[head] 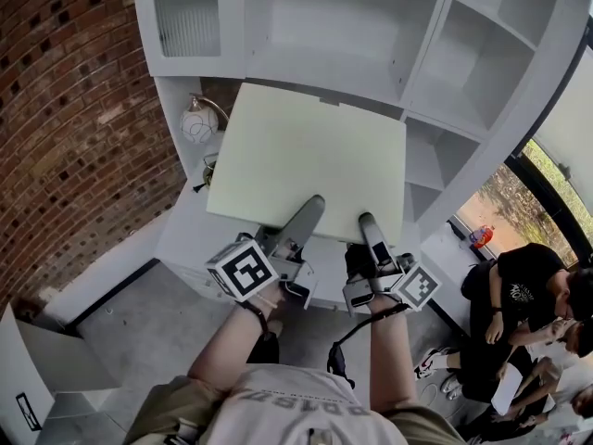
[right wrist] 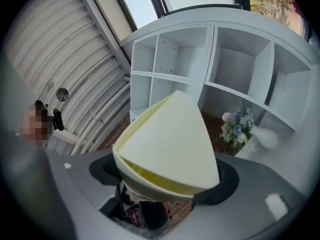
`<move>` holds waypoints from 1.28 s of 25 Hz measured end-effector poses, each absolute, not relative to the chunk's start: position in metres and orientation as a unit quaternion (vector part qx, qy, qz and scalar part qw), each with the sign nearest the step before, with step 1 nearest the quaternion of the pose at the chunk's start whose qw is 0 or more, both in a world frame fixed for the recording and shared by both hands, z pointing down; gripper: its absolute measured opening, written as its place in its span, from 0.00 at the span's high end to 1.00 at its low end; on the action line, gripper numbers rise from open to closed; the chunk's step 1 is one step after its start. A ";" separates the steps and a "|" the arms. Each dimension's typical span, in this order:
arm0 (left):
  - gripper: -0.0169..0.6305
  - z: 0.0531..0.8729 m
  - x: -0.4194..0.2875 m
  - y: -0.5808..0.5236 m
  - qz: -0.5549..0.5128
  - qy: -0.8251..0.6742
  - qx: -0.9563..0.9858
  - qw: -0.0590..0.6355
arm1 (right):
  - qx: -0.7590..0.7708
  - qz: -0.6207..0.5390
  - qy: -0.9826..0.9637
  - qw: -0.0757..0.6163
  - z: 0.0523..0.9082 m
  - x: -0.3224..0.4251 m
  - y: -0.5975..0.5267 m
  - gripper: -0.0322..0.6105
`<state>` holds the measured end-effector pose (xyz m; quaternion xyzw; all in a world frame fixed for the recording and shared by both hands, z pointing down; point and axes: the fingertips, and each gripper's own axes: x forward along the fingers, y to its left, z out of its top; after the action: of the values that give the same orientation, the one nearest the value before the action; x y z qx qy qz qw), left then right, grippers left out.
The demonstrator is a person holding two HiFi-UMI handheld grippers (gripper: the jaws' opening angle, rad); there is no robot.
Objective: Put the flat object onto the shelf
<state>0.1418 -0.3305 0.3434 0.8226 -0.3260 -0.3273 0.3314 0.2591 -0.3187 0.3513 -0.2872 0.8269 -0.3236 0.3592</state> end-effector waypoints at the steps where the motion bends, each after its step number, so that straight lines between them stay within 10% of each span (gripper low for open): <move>1: 0.36 0.337 0.142 -0.338 -0.333 -0.317 0.826 0.326 | -0.288 -0.321 0.828 0.360 0.349 0.259 -0.326 0.32; 32: 0.33 0.295 0.136 -0.525 -0.321 -0.265 0.838 0.352 | -0.369 -0.322 0.794 0.360 0.303 0.252 -0.502 0.33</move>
<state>0.1355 -0.5246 0.2945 0.8384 -0.2652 -0.3207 0.3519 0.2520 -0.5018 0.3026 -0.3686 0.7942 -0.3219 0.3602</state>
